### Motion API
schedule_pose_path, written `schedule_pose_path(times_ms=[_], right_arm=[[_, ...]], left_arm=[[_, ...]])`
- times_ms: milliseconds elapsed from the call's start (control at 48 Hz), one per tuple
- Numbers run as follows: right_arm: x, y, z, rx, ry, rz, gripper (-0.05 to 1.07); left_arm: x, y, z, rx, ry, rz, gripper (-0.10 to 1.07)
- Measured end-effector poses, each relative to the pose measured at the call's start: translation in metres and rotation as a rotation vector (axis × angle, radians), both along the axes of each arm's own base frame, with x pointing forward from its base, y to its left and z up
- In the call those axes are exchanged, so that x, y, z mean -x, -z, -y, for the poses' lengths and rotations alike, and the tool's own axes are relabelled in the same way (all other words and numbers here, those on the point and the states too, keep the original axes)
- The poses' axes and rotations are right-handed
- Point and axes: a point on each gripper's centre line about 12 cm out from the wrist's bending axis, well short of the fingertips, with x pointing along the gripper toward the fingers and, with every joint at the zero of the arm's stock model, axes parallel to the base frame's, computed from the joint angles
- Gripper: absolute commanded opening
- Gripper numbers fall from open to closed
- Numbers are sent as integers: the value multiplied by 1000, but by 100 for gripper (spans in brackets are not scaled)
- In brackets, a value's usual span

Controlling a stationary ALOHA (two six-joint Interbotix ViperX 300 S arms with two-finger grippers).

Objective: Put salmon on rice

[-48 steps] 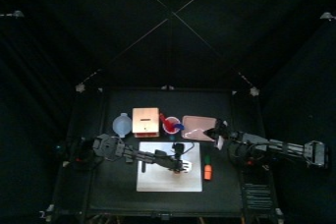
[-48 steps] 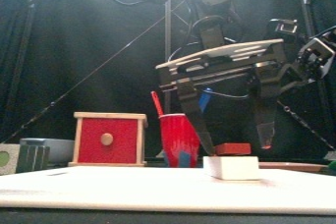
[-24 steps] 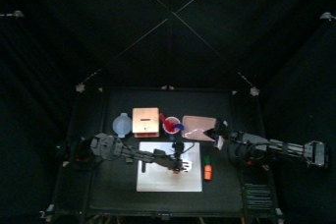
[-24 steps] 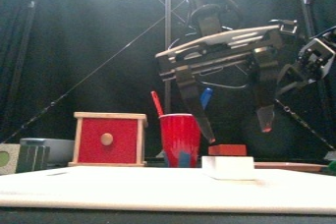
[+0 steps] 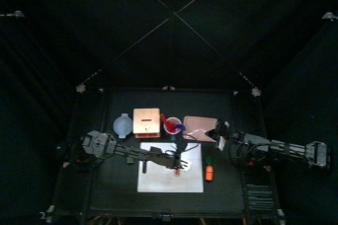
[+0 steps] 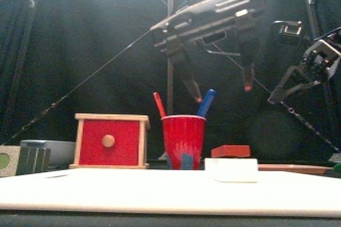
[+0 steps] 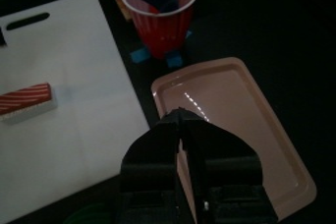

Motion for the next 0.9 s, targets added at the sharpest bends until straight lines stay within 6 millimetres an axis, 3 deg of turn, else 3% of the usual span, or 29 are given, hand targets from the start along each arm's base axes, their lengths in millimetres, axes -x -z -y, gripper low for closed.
schedule_pose_path(times_ms=[417,625,896], right_arm=[[2,-18,-2,10,-11,4,2],[-2,-35,-11,31,-64,56,2],[-13,-52,-33,80,-200,111,2]], left_arm=[[37,-59,-18,-306,380,3,95],[77,-85,-19,-451,494,112,95],[137,-85,-15,-503,659,332,95]])
